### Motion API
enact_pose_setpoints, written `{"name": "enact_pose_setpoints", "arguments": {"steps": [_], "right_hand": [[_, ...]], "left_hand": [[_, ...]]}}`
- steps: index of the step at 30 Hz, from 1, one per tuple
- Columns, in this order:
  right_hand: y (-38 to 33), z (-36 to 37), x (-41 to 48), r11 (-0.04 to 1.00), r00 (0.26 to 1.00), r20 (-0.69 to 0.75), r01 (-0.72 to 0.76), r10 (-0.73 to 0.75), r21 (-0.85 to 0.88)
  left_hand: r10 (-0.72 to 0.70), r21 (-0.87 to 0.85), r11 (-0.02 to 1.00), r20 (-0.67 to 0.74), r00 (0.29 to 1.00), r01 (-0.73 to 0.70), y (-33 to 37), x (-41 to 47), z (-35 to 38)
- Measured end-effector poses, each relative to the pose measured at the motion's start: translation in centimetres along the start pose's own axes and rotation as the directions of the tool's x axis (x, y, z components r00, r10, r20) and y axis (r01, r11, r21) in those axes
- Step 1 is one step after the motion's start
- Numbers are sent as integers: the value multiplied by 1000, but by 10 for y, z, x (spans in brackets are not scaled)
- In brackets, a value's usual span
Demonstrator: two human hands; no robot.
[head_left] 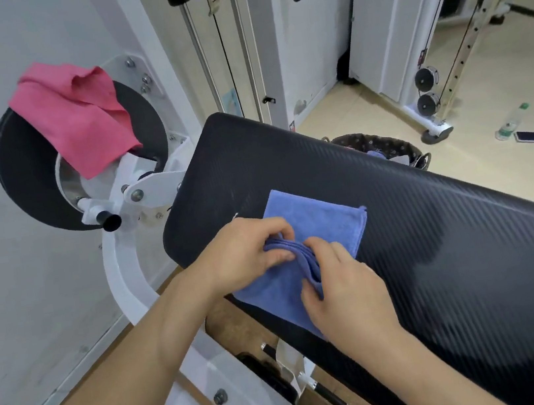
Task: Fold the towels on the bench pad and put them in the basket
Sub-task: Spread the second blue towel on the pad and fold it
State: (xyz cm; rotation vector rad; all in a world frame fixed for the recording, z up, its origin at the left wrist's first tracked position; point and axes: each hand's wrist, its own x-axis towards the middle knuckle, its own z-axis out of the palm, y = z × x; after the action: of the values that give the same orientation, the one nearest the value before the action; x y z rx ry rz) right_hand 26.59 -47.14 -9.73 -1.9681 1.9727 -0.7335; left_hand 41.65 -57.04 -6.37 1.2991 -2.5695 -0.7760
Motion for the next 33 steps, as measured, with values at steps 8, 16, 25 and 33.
{"name": "enact_pose_setpoints", "arguments": {"steps": [8, 16, 25, 33], "right_hand": [[17, -16, 25, 971, 972, 52, -222, 227, -89], [20, -25, 46, 963, 973, 65, -209, 223, -169], [24, -20, 53, 949, 965, 31, -250, 260, -191], [27, -22, 54, 949, 969, -32, -246, 245, -195]], "left_hand": [[-293, -321, 911, -59, 954, 260, -25, 31, 2], [-351, -381, 884, -156, 923, 272, -27, 38, 15], [-360, -237, 921, -210, 909, 309, -16, 44, 20], [-394, -142, 919, -277, 876, 368, -12, 48, 27]]}}
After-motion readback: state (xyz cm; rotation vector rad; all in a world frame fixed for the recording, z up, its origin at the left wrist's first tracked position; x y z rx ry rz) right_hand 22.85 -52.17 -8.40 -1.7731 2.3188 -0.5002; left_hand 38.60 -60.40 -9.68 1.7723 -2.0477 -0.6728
